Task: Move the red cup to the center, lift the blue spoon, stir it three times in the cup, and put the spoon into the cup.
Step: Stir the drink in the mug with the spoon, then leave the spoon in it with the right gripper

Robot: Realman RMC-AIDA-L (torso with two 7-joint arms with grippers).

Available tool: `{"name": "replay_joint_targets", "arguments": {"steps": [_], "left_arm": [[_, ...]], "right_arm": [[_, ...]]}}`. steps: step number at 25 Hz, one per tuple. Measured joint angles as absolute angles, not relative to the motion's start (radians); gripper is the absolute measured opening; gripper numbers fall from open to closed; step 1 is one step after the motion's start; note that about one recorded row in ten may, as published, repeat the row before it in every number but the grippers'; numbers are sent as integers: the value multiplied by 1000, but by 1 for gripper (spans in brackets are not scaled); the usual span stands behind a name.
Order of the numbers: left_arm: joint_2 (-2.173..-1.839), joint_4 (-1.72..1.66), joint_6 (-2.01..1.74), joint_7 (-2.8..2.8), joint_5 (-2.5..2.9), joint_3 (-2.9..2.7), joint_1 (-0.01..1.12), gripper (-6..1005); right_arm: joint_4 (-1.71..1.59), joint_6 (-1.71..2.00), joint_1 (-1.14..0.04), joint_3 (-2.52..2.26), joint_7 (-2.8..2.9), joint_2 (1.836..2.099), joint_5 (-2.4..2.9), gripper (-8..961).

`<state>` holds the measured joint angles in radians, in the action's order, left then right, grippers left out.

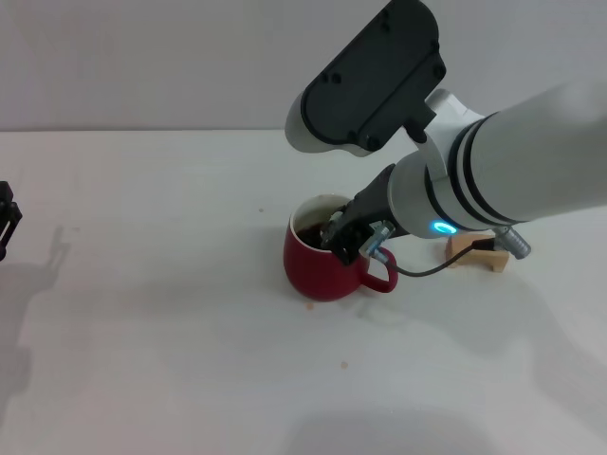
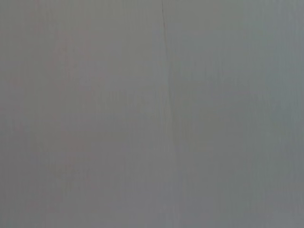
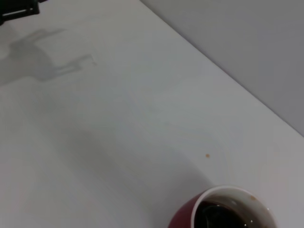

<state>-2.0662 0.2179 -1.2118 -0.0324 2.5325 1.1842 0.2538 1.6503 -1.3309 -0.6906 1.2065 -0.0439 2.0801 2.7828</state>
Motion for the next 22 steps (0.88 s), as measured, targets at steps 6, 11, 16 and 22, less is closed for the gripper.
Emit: {"name": "replay_joint_targets", "arguments": {"steps": [6, 11, 16, 22], "left_arm": [[-2066, 218, -1212, -34, 2533, 1184, 255, 858], [-2066, 218, -1206, -32, 2533, 1184, 256, 858], [-2066, 218, -1202, -32, 2533, 1183, 256, 858], [-2067, 218, -1201, -32, 2533, 1177, 256, 858]], "right_arm": [[1606, -1312, -705, 1227, -51, 2078, 2787, 129], [1602, -1312, -702, 1234, -53, 2076, 2797, 129], [1602, -1317, -693, 1235, -54, 2076, 2815, 130], [1612, -1322, -675, 1235, -54, 2077, 2816, 130]]}}
